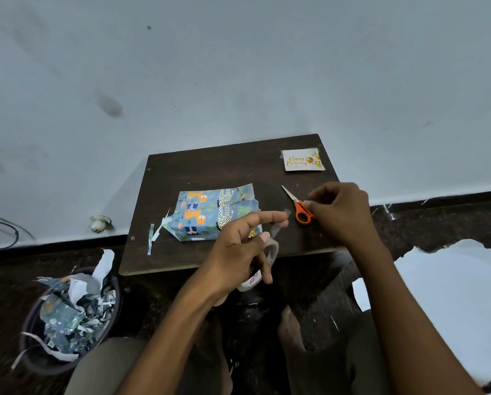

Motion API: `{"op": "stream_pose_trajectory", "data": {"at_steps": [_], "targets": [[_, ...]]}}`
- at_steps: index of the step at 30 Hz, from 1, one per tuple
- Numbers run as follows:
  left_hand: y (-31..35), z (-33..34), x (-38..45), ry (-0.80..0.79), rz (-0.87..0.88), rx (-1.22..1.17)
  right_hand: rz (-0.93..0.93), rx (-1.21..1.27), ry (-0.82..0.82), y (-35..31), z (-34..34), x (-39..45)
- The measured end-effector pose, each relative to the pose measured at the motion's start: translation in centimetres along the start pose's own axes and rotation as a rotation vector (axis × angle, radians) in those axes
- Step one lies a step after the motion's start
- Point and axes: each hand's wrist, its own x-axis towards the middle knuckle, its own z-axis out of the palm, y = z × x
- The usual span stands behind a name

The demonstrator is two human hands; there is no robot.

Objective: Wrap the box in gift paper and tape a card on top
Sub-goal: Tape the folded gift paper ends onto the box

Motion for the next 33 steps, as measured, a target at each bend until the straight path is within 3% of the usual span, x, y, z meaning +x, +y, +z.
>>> {"op": "stream_pose_trajectory", "data": {"at_steps": [20, 25, 28, 33], "targets": [[0.4, -0.3, 0.0, 0.029, 0.0, 0.044, 0.027, -0.681, -0.154, -2.5, 0.8, -1.2], [0.4, -0.5, 0.0, 0.069, 0.007, 0.029, -0.048, -0.657, -0.151, -2.3, 0.4, -2.1], [0.4, -0.5, 0.0, 0.084, 0.01, 0.003, -0.029, -0.623, -0.232, -2.6, 0.1, -2.3], [0.6, -0.4, -0.1, 0.093, 0.007, -0.005, -0.016, -0.727, -0.277, -2.8, 0.1, -3.1]]}}
